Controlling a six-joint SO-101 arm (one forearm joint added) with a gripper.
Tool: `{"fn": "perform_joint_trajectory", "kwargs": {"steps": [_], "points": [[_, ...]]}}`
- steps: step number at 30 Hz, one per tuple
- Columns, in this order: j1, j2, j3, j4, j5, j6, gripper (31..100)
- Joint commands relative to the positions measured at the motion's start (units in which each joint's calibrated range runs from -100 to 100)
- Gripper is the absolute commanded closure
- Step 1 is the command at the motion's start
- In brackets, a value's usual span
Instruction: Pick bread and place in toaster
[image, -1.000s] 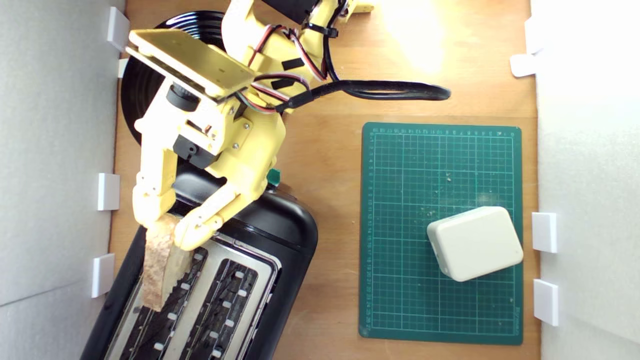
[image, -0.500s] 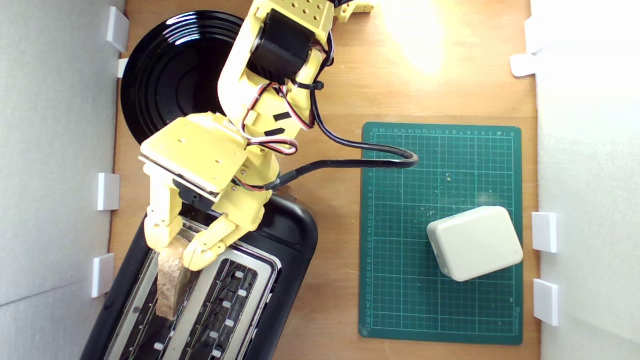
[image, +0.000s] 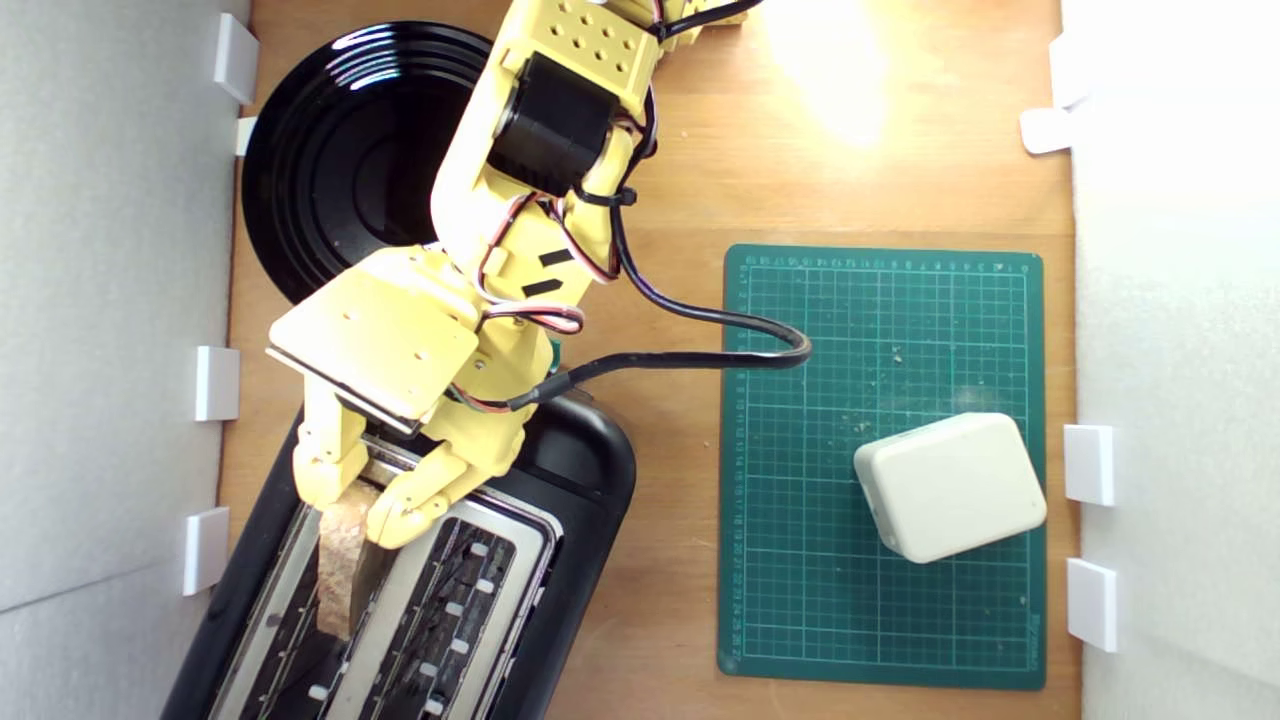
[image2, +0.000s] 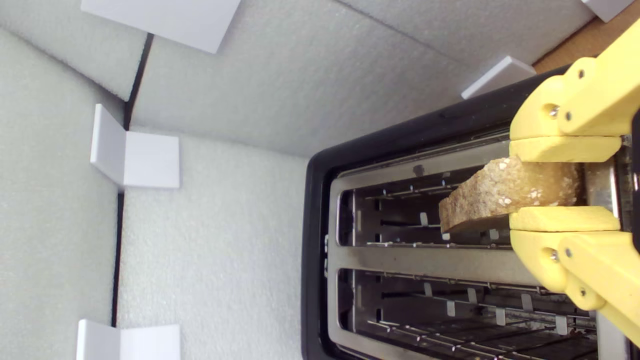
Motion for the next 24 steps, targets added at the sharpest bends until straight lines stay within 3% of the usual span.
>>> {"fn": "perform_joint_trajectory", "kwargs": {"steps": [1,9,19,24], "points": [[1.8,-0.6,-1.4,0.0,-0.5,-0.2,79.3],[2.0,-0.8,-1.4,0.0,-0.5,0.2,58.9],[1.4,-3.8,-1.4,-0.1,-0.5,0.1,50.7],[1.3,-4.6,-1.4,-2.6,-0.5,0.2,46.8]]}}
